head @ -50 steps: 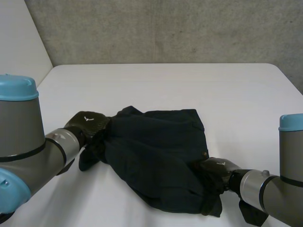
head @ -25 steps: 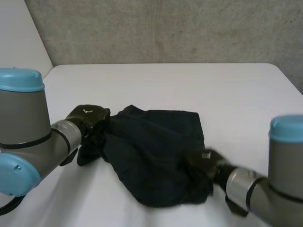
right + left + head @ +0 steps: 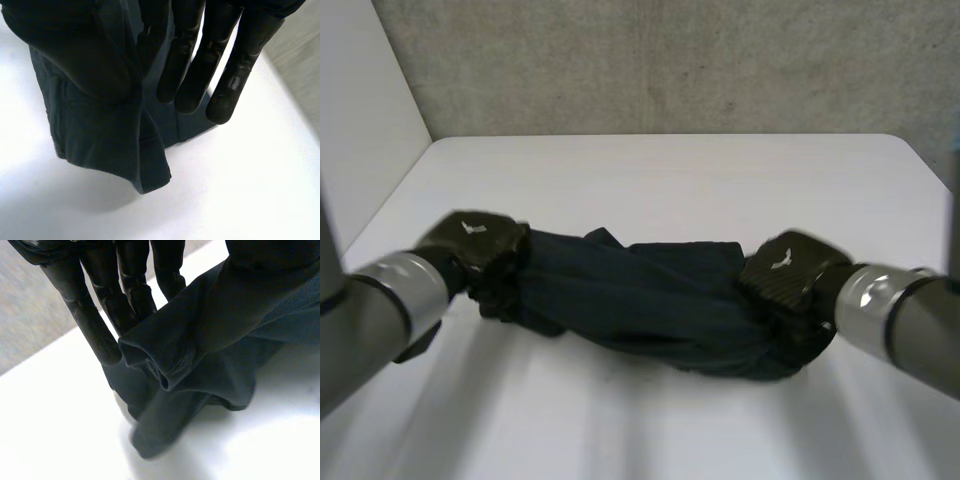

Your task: Fold the shorts.

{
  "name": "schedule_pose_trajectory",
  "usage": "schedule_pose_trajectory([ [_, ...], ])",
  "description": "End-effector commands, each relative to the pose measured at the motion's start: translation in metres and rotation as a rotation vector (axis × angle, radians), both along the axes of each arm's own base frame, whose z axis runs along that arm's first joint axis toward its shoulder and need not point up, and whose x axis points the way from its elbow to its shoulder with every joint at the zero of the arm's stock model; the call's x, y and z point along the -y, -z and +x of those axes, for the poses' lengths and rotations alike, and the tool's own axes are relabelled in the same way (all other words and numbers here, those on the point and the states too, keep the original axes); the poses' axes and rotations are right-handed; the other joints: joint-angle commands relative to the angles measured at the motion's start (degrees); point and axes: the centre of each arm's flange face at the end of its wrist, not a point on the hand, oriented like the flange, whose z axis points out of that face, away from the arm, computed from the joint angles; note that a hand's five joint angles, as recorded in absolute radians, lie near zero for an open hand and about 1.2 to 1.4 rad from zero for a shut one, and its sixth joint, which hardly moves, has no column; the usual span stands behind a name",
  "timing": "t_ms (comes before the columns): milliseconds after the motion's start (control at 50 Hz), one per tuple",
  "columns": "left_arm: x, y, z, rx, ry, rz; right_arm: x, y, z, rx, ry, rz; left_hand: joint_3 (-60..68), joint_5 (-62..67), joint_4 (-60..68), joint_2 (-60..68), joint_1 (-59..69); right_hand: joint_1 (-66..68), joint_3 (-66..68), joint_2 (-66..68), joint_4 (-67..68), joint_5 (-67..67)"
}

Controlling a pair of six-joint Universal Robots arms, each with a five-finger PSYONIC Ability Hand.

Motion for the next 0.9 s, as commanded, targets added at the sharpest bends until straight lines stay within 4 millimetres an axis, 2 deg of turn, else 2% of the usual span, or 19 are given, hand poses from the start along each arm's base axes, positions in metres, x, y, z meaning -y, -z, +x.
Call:
schedule_pose_trajectory([
  [20,0.050,0.046,-0.019,0.125,0.021,-0.017,0.054,0.049,0.031,-0.003,0.044,0.055,12.01,14.82,11.28,11.48,16.35,24.67,12.38,13.08,11.91,14.11],
  [80,0.076,0.038,-0.033,0.126,0.000,-0.098,0.081,0.036,0.042,0.104,0.112,0.007,12.01,14.82,11.28,11.48,16.35,24.67,12.38,13.08,11.91,14.11],
  [140,0.098,0.002,-0.051,0.068,-0.017,-0.246,0.104,0.013,0.051,0.219,0.147,-0.080,12.01,14.82,11.28,11.48,16.35,24.67,12.38,13.08,11.91,14.11],
  [200,0.117,-0.057,-0.063,-0.045,-0.045,-0.469,0.126,-0.032,0.060,0.396,0.159,-0.248,12.01,14.82,11.28,11.48,16.35,24.67,12.38,13.08,11.91,14.11],
  [240,0.125,-0.098,-0.070,-0.149,-0.061,-0.653,0.132,-0.079,0.068,0.543,0.125,-0.451,12.01,14.82,11.28,11.48,16.35,24.67,12.38,13.08,11.91,14.11],
  [280,0.126,-0.122,-0.074,-0.223,-0.067,-0.770,0.133,-0.112,0.068,0.646,0.108,-0.604,12.01,14.82,11.28,11.48,16.35,24.67,12.38,13.08,11.91,14.11],
  [300,0.118,-0.153,-0.075,-0.309,-0.072,-0.897,0.130,-0.141,0.065,0.740,0.099,-0.749,12.01,14.82,11.28,11.48,16.35,24.67,12.38,13.08,11.91,14.11],
  [360,0.099,-0.200,-0.069,-0.434,-0.088,-1.066,0.116,-0.185,0.053,0.879,0.098,-0.990,12.01,14.82,11.28,11.48,16.35,24.67,12.38,13.08,11.91,14.11],
  [380,0.091,-0.219,-0.060,-0.489,-0.109,-1.142,0.112,-0.190,0.051,0.899,0.098,-1.018,12.01,14.82,11.28,11.48,16.35,24.67,12.38,13.08,11.91,14.11],
  [420,0.087,-0.224,-0.055,-0.519,-0.124,-1.161,0.108,-0.190,0.049,0.907,0.097,-1.034,12.01,14.82,11.28,11.48,16.35,24.67,12.38,13.08,11.91,14.11],
  [500,0.090,-0.194,-0.057,-0.489,-0.123,-1.064,0.108,-0.168,0.050,0.852,0.106,-0.942,12.01,14.82,11.28,11.48,16.35,24.67,12.38,13.08,11.91,14.11],
  [580,0.096,-0.148,-0.057,-0.422,-0.120,-0.921,0.110,-0.129,0.053,0.746,0.122,-0.776,12.01,14.82,11.28,11.48,16.35,24.67,12.38,13.08,11.91,14.11],
  [600,0.098,-0.138,-0.055,-0.407,-0.124,-0.893,0.112,-0.107,0.056,0.698,0.113,-0.698,12.01,14.82,11.28,11.48,16.35,24.67,12.38,13.08,11.91,14.11],
  [660,0.104,-0.093,-0.050,-0.341,-0.134,-0.776,0.116,-0.068,0.060,0.619,0.102,-0.568,12.01,14.82,11.28,11.48,16.35,24.67,12.38,13.08,11.91,14.11],
  [680,0.108,-0.063,-0.049,-0.300,-0.133,-0.704,0.116,-0.058,0.061,0.604,0.102,-0.539,12.01,14.82,11.28,11.48,16.35,24.67,12.38,13.08,11.91,14.11],
  [720,0.109,-0.030,-0.051,-0.256,-0.131,-0.627,0.118,-0.037,0.063,0.572,0.102,-0.478,12.01,14.82,11.28,11.48,16.35,24.67,12.38,13.08,11.91,14.11],
  [760,0.105,0.015,-0.054,-0.200,-0.116,-0.520,0.118,0.001,0.063,0.504,0.114,-0.375,12.01,14.82,11.28,11.48,16.35,24.67,12.38,13.08,11.91,14.11],
  [820,0.101,0.052,-0.052,-0.145,-0.115,-0.428,0.114,0.047,0.060,0.411,0.130,-0.236,12.01,14.82,11.28,11.48,16.35,24.67,12.38,13.08,11.91,14.11],
  [900,0.082,0.106,-0.044,-0.043,-0.104,-0.260,0.103,0.084,0.053,0.330,0.150,-0.105,12.01,14.82,11.28,11.48,16.35,24.67,12.38,13.08,11.91,14.11],
])
